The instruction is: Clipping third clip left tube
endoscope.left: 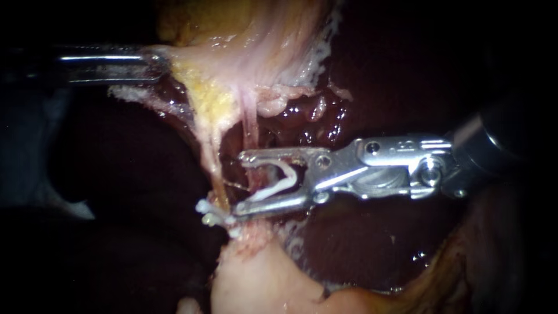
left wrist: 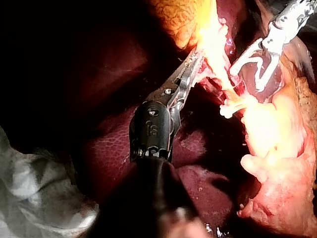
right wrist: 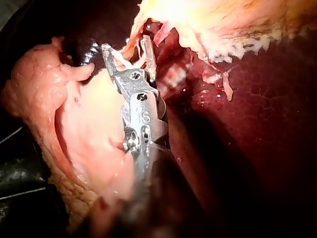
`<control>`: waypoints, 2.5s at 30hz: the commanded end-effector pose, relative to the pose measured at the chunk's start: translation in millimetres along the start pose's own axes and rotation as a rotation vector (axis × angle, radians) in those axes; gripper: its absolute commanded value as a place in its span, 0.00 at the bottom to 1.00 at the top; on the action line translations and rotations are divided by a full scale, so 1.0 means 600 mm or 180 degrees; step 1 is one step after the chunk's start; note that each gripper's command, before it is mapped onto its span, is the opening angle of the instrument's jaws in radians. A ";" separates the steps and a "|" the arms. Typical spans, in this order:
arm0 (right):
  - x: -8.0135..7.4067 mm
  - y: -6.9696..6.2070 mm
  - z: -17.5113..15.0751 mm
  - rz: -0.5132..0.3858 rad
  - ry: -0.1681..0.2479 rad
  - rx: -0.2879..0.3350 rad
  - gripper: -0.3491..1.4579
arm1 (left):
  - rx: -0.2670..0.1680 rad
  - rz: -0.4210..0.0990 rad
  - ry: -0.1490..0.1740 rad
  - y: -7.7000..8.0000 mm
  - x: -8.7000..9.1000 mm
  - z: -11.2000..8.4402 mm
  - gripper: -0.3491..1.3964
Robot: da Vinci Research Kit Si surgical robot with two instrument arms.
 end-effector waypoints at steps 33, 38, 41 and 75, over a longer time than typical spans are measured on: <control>-0.0004 0.0037 0.0144 0.0025 0.0144 0.0328 0.46 | 0.0007 -0.0002 0.0001 0.0003 0.0001 0.0003 0.00; -0.0001 0.0035 0.0153 0.0078 0.0193 0.0329 0.46 | 0.0009 -0.0002 0.0002 0.0003 0.0001 0.0004 0.00; 0.0001 0.0035 0.0159 0.0110 0.0241 0.0339 0.46 | 0.0011 -0.0001 0.0003 0.0003 0.0001 0.0006 0.00; 0.0114 0.0040 0.0116 0.0336 0.0578 0.0272 0.45 | 0.0003 0.0004 0.0002 0.0000 -0.0003 0.0011 0.00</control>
